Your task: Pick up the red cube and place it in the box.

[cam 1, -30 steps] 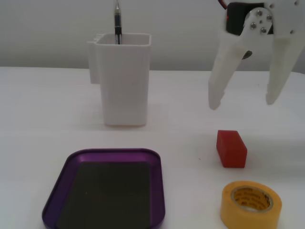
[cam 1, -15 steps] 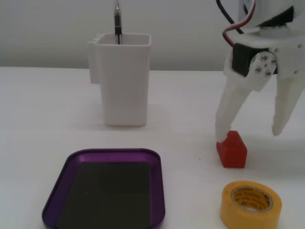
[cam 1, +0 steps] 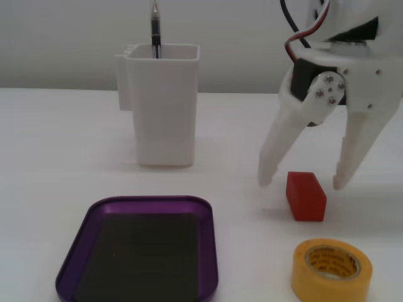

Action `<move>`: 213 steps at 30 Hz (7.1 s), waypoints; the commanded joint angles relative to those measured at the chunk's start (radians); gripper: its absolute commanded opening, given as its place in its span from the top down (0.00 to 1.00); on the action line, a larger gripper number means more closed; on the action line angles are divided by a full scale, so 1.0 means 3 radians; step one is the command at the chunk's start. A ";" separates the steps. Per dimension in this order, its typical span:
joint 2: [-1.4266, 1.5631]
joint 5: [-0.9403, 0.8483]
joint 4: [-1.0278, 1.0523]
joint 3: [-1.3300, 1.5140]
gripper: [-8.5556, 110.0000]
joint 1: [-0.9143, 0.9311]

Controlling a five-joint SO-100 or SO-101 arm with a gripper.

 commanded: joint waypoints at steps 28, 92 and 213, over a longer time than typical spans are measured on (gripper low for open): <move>-0.0527 -0.0026 -0.0297 -0.0031 0.94 0.0020; -0.0281 -0.0747 -0.0854 -0.1340 0.93 -0.0148; 0.4653 0.0194 0.0066 0.3129 0.76 0.0833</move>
